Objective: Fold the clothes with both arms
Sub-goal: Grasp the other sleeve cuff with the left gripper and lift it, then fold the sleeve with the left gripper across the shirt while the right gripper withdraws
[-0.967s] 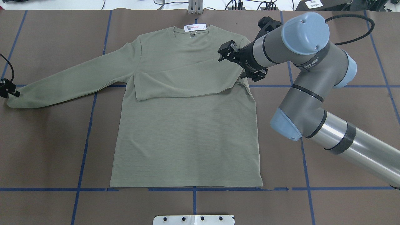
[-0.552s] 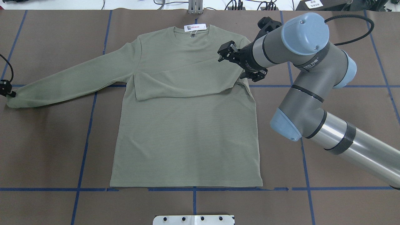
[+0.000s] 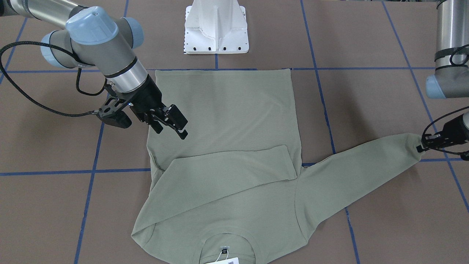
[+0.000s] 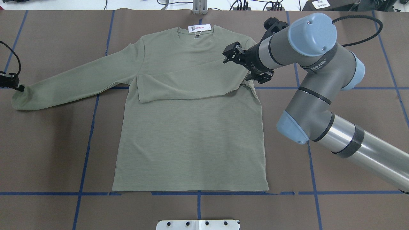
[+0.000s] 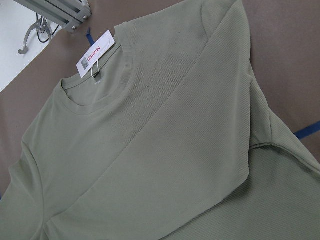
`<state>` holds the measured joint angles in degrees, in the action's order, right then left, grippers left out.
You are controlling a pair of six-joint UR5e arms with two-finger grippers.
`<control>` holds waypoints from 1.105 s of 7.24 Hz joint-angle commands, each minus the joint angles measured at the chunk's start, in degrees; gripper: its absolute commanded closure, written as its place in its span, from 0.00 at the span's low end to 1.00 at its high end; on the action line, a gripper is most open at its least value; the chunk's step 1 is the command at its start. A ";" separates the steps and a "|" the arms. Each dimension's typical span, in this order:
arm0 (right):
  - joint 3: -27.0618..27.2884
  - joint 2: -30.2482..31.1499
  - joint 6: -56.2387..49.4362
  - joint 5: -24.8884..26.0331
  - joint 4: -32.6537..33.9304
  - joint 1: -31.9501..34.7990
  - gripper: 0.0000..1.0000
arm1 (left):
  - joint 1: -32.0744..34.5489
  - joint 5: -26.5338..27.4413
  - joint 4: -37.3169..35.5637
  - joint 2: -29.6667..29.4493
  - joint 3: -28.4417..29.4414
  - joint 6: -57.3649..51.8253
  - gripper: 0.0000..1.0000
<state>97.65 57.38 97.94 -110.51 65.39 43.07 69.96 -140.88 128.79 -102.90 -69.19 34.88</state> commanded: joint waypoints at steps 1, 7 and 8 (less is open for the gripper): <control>2.18 3.41 -0.20 -0.76 -0.17 1.22 0.00 | -0.18 -4.83 -1.53 -1.33 -12.30 12.41 1.00; 9.32 22.93 -24.60 -6.65 -0.96 14.47 0.00 | -26.59 20.84 -1.44 -36.60 -10.41 56.69 1.00; 9.49 24.34 -25.60 -6.56 -0.97 15.45 0.00 | -31.07 27.00 -1.26 -46.59 0.70 58.53 1.00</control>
<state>106.71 79.22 75.24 -117.04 64.56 56.78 44.67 -122.33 127.35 -138.56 -79.05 90.55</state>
